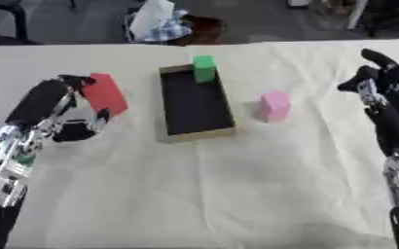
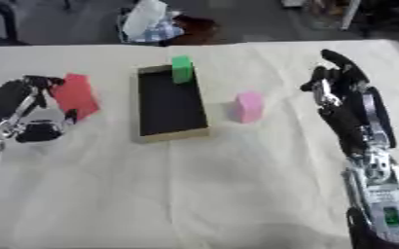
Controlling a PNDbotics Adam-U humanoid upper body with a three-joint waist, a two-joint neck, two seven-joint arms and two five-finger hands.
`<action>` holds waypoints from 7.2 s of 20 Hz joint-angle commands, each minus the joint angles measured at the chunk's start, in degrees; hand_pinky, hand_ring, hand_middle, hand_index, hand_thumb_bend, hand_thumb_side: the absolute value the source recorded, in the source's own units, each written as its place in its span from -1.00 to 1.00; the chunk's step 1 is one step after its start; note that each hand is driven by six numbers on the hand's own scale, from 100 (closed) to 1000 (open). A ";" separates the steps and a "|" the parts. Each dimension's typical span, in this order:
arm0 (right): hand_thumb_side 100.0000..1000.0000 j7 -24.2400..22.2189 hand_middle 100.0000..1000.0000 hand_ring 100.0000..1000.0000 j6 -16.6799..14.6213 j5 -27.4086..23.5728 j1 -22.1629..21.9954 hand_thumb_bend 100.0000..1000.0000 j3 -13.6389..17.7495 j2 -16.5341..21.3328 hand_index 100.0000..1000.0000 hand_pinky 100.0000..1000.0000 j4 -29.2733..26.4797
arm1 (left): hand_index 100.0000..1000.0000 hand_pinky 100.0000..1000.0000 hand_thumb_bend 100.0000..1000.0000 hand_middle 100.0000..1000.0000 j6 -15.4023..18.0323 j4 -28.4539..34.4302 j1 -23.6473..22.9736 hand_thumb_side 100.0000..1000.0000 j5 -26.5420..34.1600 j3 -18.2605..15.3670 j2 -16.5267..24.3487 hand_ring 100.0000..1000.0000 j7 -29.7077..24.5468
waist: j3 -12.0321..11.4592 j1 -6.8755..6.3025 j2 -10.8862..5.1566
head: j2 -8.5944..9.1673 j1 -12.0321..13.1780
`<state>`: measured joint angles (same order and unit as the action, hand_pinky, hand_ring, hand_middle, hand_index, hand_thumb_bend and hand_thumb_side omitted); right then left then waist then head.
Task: Pick up objects on the table and place them in the box.
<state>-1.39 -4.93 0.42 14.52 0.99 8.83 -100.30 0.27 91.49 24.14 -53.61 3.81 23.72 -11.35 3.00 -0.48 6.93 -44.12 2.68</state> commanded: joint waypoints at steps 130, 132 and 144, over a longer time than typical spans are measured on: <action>-0.08 -2.17 -0.18 0.07 -0.03 -2.08 1.43 -1.00 -0.90 0.82 0.70 0.38 1.32 | 0.20 0.28 -0.51 -0.13 19.20 -39.85 36.61 -0.75 -14.38 5.69 2.40 -0.09 -10.84 | 4.41 -0.25 1.90 | 0.00 0.66; -0.07 -2.24 -0.18 0.07 -0.02 -2.16 1.48 -1.00 -0.99 0.71 0.70 0.38 1.36 | 0.21 0.28 -0.54 -0.13 18.13 -41.06 37.45 -0.76 -15.52 5.60 0.34 -0.08 -9.57 | 4.71 -0.16 1.96 | 0.00 0.86; -0.09 -2.29 -0.18 0.07 0.12 -2.45 1.56 -1.00 -1.17 0.53 0.70 0.38 1.42 | 0.52 0.33 -0.58 0.16 15.38 -46.89 37.17 -0.27 -22.50 5.16 -5.25 0.11 -3.78 | 5.79 -0.19 2.33 | 0.00 1.16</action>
<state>-3.70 -4.78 -1.66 15.44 -0.22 8.89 -98.20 15.72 44.40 60.25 -75.60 9.55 18.04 -15.85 8.75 -0.82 10.19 -44.24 3.74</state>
